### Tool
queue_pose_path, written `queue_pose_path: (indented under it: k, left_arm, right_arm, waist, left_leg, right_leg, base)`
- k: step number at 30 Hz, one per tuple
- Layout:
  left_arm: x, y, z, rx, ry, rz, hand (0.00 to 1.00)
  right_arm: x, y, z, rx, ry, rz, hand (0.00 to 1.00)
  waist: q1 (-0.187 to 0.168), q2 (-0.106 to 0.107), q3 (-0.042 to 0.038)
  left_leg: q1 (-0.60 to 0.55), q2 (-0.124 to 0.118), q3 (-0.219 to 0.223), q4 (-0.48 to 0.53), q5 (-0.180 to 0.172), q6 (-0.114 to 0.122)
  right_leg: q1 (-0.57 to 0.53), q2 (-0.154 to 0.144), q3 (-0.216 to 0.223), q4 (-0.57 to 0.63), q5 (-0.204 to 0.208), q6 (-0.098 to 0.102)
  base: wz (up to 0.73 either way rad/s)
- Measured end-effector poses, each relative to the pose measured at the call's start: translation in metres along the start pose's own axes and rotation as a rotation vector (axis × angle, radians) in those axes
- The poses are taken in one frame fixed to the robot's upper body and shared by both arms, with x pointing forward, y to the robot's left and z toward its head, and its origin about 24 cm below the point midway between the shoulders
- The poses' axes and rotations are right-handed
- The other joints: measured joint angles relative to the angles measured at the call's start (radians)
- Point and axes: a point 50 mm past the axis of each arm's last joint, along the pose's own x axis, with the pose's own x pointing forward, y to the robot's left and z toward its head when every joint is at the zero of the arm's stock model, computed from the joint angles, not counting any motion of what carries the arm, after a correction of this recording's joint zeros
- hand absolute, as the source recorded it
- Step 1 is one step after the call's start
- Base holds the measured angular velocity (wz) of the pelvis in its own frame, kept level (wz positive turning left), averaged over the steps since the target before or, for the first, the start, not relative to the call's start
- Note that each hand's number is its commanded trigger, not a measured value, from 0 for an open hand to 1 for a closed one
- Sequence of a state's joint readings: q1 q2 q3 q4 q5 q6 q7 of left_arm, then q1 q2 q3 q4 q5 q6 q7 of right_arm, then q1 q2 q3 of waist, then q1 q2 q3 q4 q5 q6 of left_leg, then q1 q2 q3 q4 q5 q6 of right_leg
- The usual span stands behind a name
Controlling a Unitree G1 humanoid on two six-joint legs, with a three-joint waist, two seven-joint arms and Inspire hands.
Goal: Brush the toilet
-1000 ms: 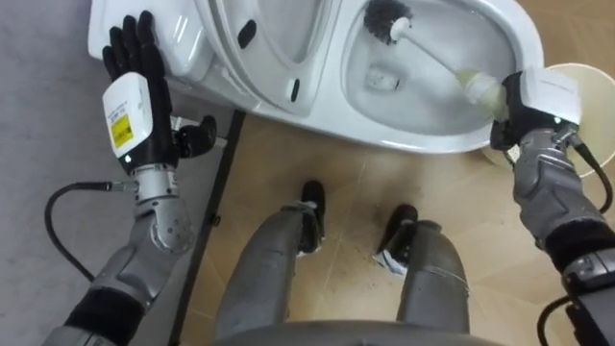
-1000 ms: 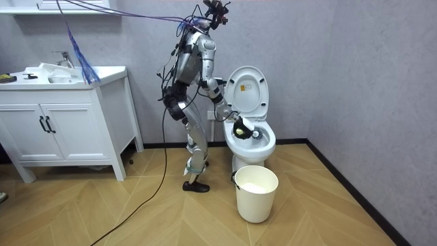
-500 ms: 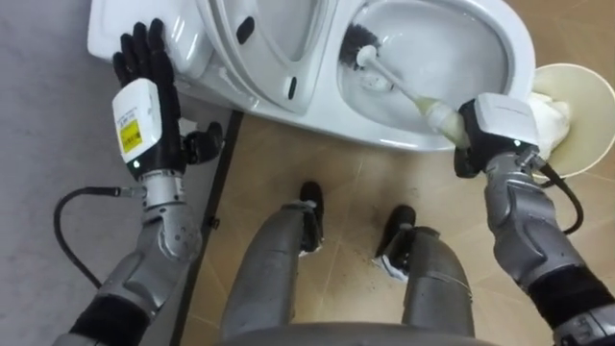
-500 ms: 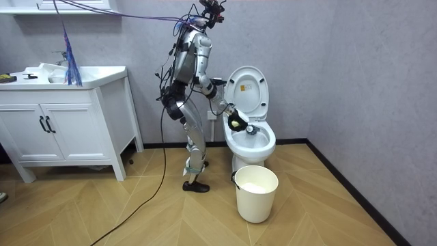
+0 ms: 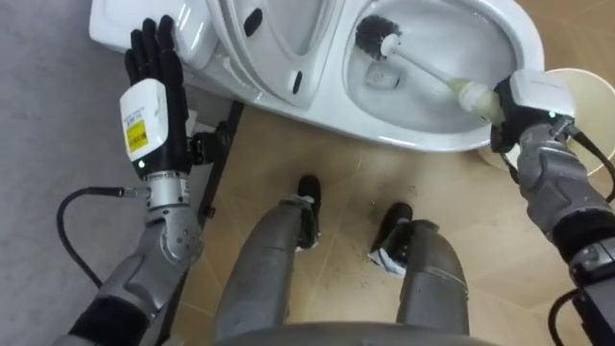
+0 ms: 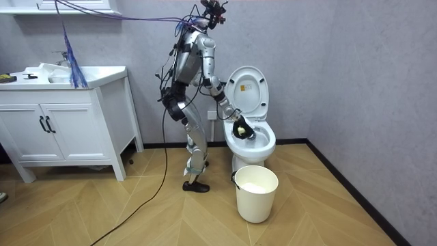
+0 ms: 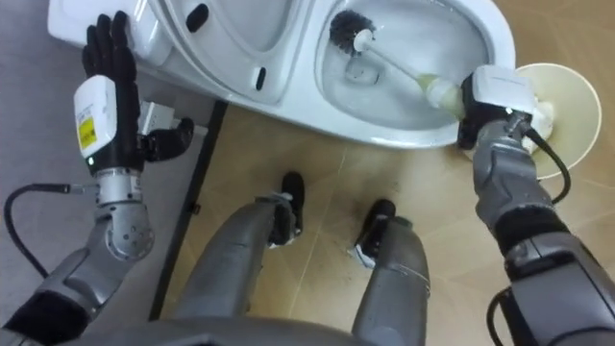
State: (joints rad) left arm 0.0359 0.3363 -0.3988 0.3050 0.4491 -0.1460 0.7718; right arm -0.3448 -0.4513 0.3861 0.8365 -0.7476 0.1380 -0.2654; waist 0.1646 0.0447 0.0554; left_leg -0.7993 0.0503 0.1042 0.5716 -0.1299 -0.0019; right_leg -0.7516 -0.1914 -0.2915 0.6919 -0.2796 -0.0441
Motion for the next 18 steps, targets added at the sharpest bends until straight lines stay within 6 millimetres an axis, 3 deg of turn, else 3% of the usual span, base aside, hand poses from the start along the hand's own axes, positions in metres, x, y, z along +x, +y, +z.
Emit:
queue_pose_path:
  k: [5, 8, 11, 13, 16, 18]
  left_arm:
    - [-0.004, -0.004, -0.011, 0.023, 0.038, -0.051, 0.00]
    - [-0.009, -0.009, -0.019, 0.040, 0.072, -0.105, 0.00]
    - [-0.016, -0.010, -0.033, 0.063, 0.123, -0.149, 0.00]
    - [-0.022, -0.009, -0.042, 0.077, 0.160, -0.172, 0.00]
    - [-0.036, -0.008, -0.057, 0.100, 0.230, -0.221, 0.00]
    - [-0.046, -0.006, -0.067, 0.111, 0.280, -0.243, 0.00]
  right_arm:
    - [-0.021, 0.041, 0.008, 0.032, 0.012, 0.151, 1.00]
    - [-0.037, 0.062, -0.001, 0.041, 0.046, 0.211, 1.00]
    - [-0.052, 0.080, -0.011, 0.047, 0.069, 0.264, 1.00]
    - [-0.062, 0.090, -0.015, 0.061, 0.070, 0.303, 1.00]
    - [-0.082, 0.110, -0.023, 0.073, 0.084, 0.370, 1.00]
    - [-0.090, 0.117, -0.026, 0.075, 0.094, 0.397, 1.00]
  waist:
    - [0.008, 0.009, -0.0060]
    - [0.005, 0.020, -0.0140]
    - [0.007, 0.021, -0.0162]
    - [0.001, 0.020, -0.0210]
    - [-0.011, 0.012, -0.0371]
    - [-0.016, 0.008, -0.0383]
  left_leg:
    - [0.069, 0.026, 0.003, -0.026, -0.008, -0.002]
    - [0.121, 0.024, 0.004, -0.055, -0.008, -0.004]
    - [0.195, 0.025, 0.027, -0.095, -0.007, -0.007]
    - [0.239, 0.024, 0.034, -0.123, -0.004, -0.012]
    - [0.314, 0.023, 0.037, -0.167, 0.001, -0.019]
    - [0.370, 0.023, 0.047, -0.191, 0.002, -0.022]
  right_leg:
    - [0.091, 0.027, -0.025, -0.068, 0.014, -0.004]
    - [0.140, 0.041, -0.019, -0.093, 0.016, 0.002]
    - [0.196, 0.036, -0.012, -0.117, 0.016, 0.003]
    - [0.232, 0.037, -0.010, -0.137, 0.015, 0.003]
    - [0.304, 0.046, -0.011, -0.178, 0.015, 0.004]
    - [0.355, 0.051, -0.008, -0.204, 0.014, 0.006]
  base:
    - [-0.05]
    - [0.00]
    - [-0.14]
    - [-0.08]
    - [-0.02]
    - [-0.12]
